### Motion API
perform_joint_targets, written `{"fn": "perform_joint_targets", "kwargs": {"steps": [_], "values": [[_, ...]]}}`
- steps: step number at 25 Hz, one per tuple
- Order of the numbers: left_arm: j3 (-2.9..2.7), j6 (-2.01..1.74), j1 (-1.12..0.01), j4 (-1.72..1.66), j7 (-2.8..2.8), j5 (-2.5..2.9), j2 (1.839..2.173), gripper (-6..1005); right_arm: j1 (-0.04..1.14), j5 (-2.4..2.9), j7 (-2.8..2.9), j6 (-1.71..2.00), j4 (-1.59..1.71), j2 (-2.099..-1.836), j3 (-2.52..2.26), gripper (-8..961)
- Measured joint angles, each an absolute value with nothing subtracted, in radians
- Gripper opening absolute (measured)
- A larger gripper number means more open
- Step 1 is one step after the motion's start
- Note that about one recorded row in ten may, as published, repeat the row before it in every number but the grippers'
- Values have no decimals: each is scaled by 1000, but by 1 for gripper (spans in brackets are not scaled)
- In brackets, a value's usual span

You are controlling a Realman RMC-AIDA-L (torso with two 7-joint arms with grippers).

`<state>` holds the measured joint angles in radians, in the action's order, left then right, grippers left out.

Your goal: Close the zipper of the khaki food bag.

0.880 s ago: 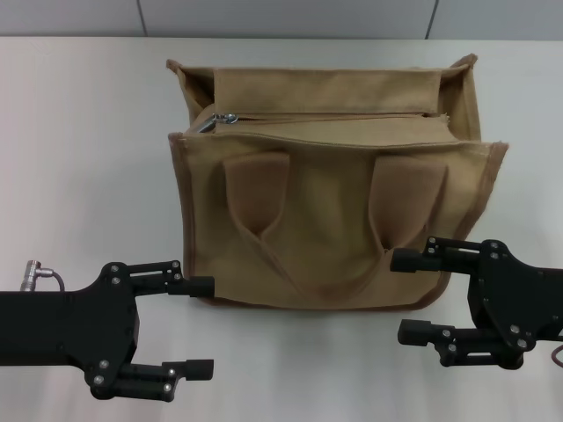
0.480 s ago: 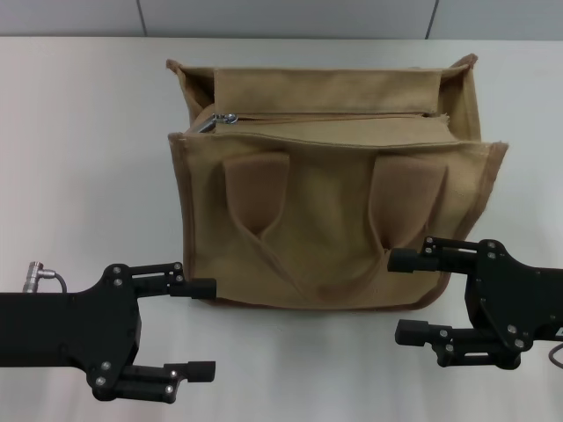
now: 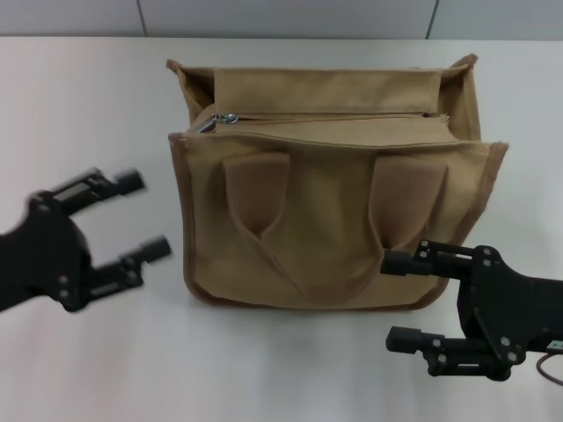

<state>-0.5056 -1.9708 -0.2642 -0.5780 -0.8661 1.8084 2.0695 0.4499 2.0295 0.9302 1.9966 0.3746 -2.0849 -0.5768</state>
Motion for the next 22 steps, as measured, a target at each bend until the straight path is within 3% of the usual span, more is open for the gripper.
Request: {"fn": "perform_joint_targets", "kwargs": {"steps": [9,22], "values": [[-386,-1863,-275,-532,-855,1807,2068,772,448,2026,719,2005,229,-2085,-552,738],[-487,-1622,-401,-434,-861,1816,2070,771,435,2025,694,1992,193,-2086,-549,738]]}}
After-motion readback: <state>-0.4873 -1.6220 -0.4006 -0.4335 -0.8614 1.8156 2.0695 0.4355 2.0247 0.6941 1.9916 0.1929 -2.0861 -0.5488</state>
